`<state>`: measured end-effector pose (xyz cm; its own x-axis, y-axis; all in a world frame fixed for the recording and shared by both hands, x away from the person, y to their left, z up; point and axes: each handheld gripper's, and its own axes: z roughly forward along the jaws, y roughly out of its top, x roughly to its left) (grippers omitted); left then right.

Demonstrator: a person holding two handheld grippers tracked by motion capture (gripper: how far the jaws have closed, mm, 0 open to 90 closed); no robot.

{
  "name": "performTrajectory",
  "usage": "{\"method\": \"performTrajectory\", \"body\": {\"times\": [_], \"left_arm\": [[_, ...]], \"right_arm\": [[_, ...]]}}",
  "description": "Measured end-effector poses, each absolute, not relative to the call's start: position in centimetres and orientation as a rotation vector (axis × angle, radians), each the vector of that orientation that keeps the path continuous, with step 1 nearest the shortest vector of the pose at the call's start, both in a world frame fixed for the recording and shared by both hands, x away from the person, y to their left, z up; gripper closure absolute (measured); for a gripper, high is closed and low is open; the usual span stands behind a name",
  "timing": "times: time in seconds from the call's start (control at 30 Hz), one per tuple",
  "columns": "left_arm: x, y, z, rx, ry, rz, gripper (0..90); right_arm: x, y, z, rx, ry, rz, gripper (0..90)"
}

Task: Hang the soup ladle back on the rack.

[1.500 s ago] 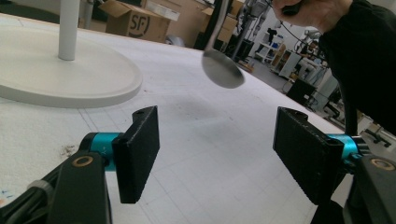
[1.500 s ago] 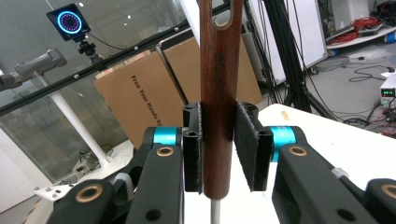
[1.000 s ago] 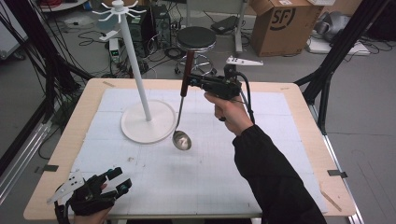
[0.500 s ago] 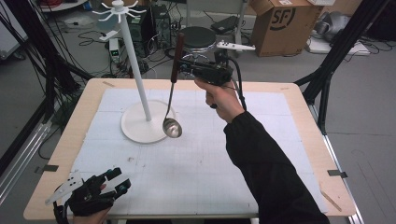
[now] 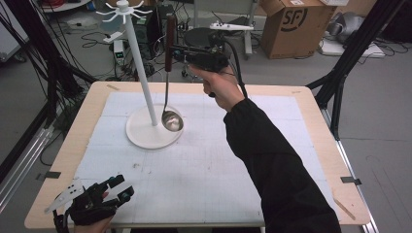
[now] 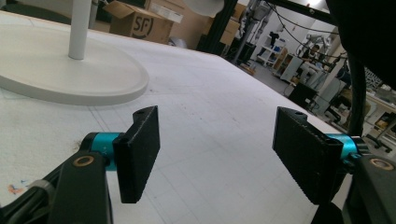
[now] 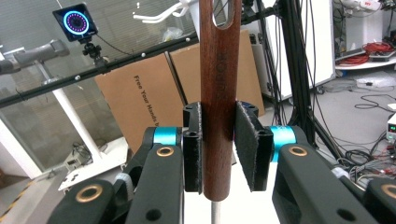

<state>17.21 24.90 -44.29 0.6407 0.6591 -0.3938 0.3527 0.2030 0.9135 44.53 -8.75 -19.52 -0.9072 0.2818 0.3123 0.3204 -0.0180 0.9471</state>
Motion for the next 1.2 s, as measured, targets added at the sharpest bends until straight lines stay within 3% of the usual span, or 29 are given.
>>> {"method": "performTrajectory", "body": {"times": [1.2], "left_arm": [[17.0, 25.3, -44.1, 1.39, 0.922, 0.277, 32.6]], "right_arm": [[47.6, -5.5, -17.4, -0.688, -2.235, -2.042, 73.6]]}}
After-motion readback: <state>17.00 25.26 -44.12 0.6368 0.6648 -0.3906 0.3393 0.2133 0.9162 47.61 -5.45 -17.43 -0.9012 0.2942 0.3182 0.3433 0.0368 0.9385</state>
